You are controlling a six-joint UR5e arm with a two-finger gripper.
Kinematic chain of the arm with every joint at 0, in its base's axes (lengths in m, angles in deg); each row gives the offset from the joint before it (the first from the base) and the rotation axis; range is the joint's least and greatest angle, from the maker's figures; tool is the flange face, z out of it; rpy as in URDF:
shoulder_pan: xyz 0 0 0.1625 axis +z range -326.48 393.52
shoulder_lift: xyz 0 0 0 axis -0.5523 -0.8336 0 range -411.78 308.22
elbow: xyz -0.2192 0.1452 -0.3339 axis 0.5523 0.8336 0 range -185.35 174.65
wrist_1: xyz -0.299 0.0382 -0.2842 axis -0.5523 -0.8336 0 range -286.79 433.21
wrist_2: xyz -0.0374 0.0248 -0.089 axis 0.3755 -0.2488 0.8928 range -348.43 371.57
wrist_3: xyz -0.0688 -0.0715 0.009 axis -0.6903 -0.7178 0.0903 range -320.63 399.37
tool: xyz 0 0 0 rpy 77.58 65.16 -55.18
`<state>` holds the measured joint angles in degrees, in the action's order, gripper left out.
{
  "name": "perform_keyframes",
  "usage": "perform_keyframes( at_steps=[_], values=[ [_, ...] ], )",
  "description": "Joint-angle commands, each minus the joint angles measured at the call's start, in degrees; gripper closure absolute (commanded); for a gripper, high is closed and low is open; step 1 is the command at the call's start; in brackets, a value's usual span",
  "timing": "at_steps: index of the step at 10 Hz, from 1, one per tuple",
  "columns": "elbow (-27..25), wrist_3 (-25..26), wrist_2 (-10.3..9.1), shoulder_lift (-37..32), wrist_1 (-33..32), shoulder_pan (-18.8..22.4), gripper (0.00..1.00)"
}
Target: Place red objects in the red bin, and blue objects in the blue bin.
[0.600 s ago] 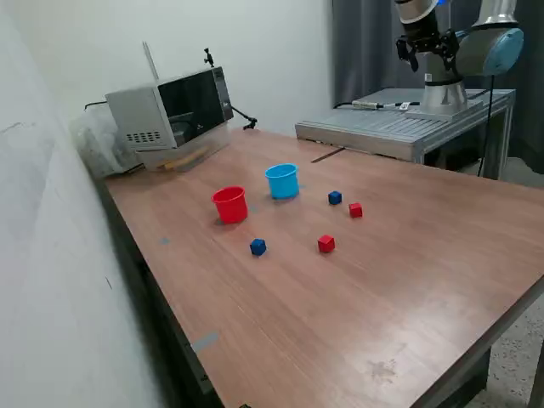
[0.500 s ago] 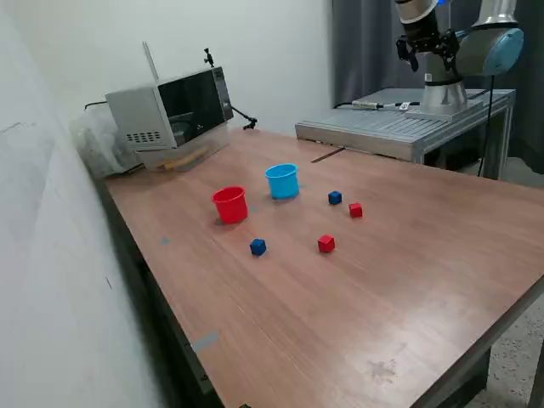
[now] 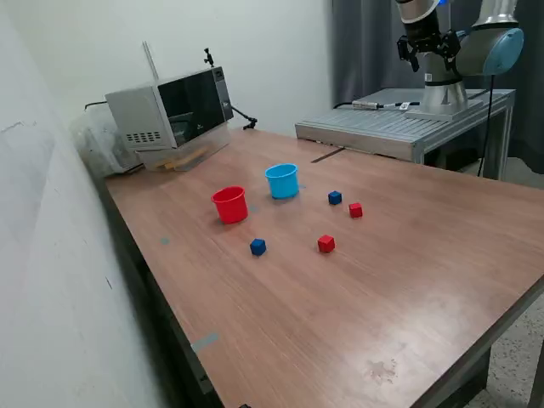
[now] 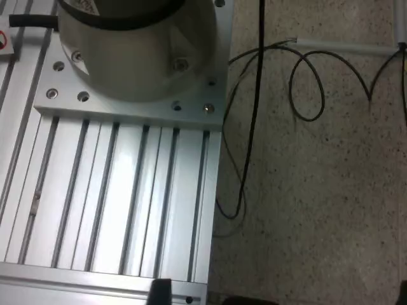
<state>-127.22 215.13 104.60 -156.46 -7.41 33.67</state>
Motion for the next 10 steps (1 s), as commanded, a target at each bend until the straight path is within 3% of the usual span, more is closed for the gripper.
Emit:
perform_keyframes(
  at_steps=[1, 4, 7, 10],
  values=[
    [0.1, -0.1, 0.05, 0.0, 0.2, -0.1, 0.0],
    [0.0, 0.0, -0.13, 0.1, -2.2, -0.2, 0.0],
    [1.7, 0.0, -0.22, 1.8, -15.9, -0.8, 0.0],
    [6.4, -0.1, -0.3, 6.0, -21.1, -1.0, 0.0]
  ],
)
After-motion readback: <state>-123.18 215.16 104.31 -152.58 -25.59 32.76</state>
